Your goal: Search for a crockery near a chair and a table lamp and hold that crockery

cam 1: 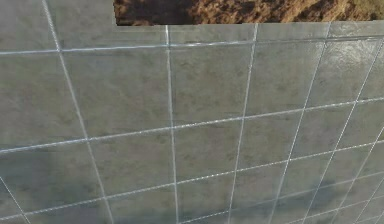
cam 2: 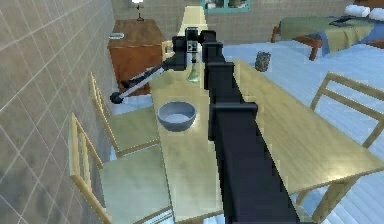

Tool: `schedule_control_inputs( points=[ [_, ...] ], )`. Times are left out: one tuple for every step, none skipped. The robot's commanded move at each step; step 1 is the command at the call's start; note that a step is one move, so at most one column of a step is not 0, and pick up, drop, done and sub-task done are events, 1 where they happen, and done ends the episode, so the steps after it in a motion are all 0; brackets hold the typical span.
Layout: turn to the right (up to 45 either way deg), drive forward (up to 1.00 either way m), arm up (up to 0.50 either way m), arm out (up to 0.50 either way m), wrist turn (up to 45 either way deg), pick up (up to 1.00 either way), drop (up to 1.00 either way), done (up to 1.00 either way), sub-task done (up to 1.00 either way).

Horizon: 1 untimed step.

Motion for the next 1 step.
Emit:
schedule_control_inputs(
  points=[
    [0.0, 0.0, 0.0, 0.0, 45.0, 0.0, 0.0, 0.0, 0.0]
  ],
)
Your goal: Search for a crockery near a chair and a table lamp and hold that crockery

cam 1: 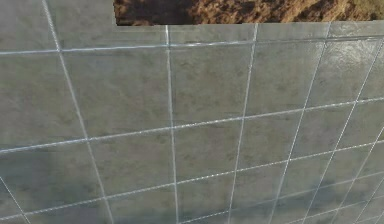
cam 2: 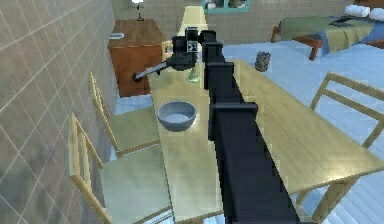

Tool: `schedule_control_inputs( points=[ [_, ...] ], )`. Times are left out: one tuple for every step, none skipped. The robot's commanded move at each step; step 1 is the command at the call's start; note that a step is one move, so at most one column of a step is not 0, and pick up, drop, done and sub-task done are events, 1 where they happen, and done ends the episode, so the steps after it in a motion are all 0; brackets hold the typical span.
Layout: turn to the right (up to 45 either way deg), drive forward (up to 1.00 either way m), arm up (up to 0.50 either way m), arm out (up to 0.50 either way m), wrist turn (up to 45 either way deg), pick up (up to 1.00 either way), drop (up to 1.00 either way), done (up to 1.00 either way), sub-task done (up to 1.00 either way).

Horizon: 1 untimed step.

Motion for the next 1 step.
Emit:
schedule_control_inputs(
  points=[
    [0.0, 0.0, 0.0, 0.0, 24.0, 0.0, 0.0, 0.0, 0.0]
  ],
)
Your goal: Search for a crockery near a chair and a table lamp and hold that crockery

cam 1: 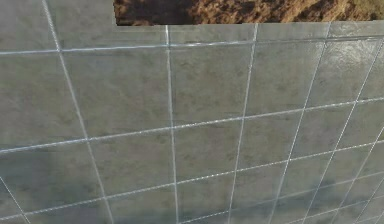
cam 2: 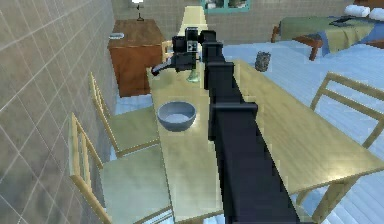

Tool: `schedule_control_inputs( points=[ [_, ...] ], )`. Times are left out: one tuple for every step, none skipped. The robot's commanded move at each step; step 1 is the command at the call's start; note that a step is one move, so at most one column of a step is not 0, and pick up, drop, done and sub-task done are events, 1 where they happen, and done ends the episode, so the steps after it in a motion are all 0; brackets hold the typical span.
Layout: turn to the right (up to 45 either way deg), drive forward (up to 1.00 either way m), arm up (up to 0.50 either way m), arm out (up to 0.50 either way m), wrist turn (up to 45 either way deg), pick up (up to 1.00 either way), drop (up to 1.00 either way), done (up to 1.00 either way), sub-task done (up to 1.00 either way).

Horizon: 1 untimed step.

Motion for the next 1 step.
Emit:
schedule_control_inputs(
  points=[
    [0.0, 0.0, -0.26, 0.0, 0.0, 0.0, 0.0, 0.0, 0.0]
  ],
)
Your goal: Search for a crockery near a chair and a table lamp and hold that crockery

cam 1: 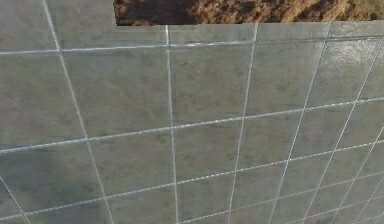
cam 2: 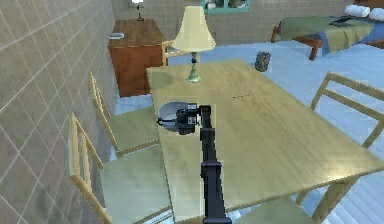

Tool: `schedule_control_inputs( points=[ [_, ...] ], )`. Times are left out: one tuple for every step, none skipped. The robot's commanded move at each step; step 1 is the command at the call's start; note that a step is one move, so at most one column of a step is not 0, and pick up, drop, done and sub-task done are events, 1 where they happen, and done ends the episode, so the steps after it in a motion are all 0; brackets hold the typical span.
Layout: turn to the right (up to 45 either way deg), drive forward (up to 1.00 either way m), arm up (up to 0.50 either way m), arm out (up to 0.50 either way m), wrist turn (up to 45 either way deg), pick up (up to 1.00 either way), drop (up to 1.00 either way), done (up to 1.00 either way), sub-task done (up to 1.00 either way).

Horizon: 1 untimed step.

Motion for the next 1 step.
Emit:
schedule_control_inputs(
  points=[
    [0.0, 0.0, 0.0, 0.0, 0.0, 1.0, 0.0, 0.0, 0.0]
  ],
)
